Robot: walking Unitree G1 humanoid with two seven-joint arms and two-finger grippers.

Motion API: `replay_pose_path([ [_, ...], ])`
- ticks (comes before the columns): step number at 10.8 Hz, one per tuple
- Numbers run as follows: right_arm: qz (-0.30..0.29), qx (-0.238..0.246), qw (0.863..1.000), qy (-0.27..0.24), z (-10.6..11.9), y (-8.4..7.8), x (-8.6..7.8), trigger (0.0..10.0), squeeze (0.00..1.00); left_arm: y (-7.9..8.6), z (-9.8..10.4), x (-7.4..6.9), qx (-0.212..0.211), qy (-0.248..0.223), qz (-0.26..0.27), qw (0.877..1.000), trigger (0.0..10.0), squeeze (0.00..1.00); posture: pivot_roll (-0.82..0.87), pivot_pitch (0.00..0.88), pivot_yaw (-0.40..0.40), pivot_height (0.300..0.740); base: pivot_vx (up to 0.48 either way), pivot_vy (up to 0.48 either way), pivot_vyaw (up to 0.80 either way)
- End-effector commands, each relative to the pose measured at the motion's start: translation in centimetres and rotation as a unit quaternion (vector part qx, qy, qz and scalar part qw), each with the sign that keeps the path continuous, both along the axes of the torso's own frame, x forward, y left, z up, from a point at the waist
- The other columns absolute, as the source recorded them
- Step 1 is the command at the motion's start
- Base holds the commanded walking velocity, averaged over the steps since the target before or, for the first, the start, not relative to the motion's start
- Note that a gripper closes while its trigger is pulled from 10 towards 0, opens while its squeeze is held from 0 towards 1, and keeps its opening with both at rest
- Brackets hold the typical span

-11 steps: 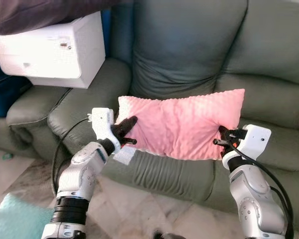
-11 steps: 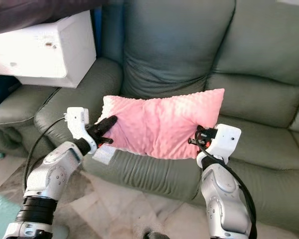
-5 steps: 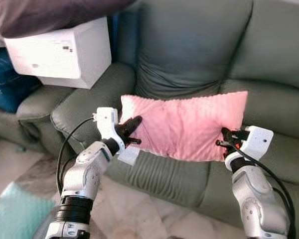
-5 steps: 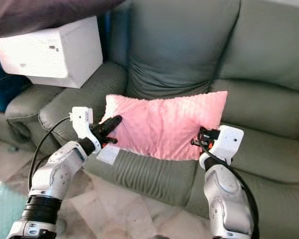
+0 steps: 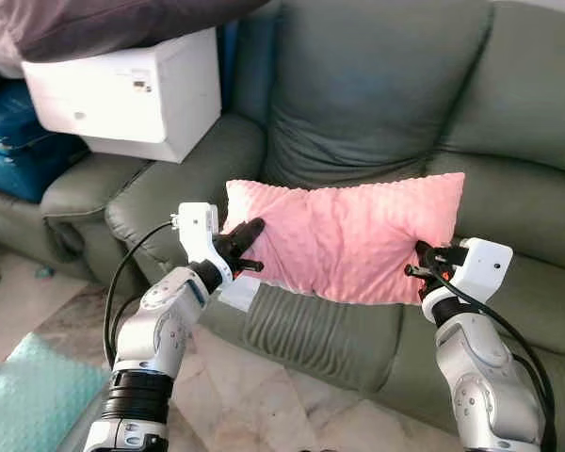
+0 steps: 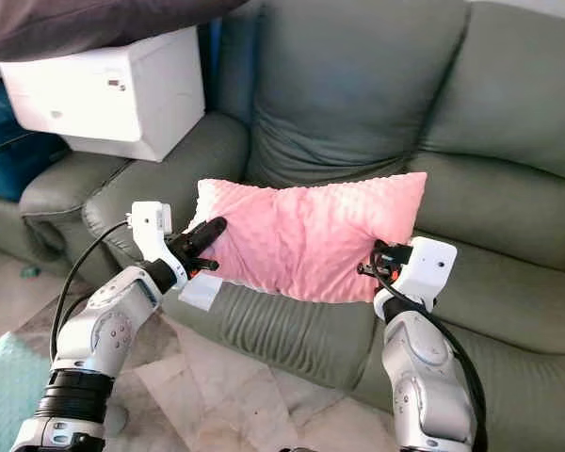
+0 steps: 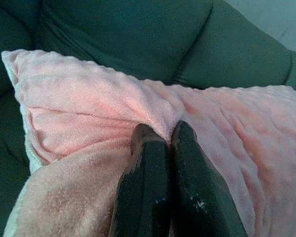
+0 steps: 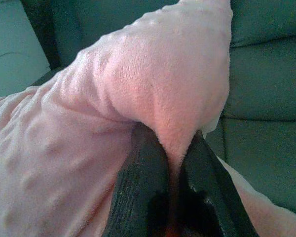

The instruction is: Move the pillow to the sofa

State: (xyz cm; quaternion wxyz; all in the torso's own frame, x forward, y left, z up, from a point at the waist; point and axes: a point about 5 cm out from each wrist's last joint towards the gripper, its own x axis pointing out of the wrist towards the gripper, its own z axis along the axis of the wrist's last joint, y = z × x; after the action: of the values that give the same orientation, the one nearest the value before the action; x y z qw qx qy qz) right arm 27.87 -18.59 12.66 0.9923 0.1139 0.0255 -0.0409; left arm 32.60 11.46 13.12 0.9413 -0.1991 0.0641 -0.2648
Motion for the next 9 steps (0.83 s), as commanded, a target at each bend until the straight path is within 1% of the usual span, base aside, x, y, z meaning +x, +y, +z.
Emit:
replay_pose_path([
  [1,-0.001,-0.001,1.0,-0.011,0.56,-0.06,0.1,10.0,0.0,-0.31,0.51,0.05,-0.001,-0.007,-0.01,1.0,10.0,0.0,-0.16,0.104,-0.027,0.74,0.0,0.0,0.0],
  [2,-0.001,-0.001,1.0,-0.011,0.57,-0.08,0.1,10.0,0.0,-0.34,0.51,0.02,0.0,-0.008,-0.01,1.0,10.0,0.0,-0.16,0.105,-0.028,0.74,0.0,0.0,0.0],
  [8,-0.002,-0.002,1.0,-0.01,0.57,-0.01,0.08,10.0,0.0,-0.25,0.55,0.04,-0.004,-0.009,-0.008,1.0,10.0,0.0,-0.16,0.108,-0.026,0.74,0.0,-0.291,0.0],
  [9,-0.002,-0.002,1.0,-0.01,0.56,0.0,0.1,10.0,0.0,-0.19,0.56,0.1,0.0,-0.009,-0.006,1.0,10.0,0.0,-0.16,0.108,-0.026,0.74,0.0,0.0,0.0],
])
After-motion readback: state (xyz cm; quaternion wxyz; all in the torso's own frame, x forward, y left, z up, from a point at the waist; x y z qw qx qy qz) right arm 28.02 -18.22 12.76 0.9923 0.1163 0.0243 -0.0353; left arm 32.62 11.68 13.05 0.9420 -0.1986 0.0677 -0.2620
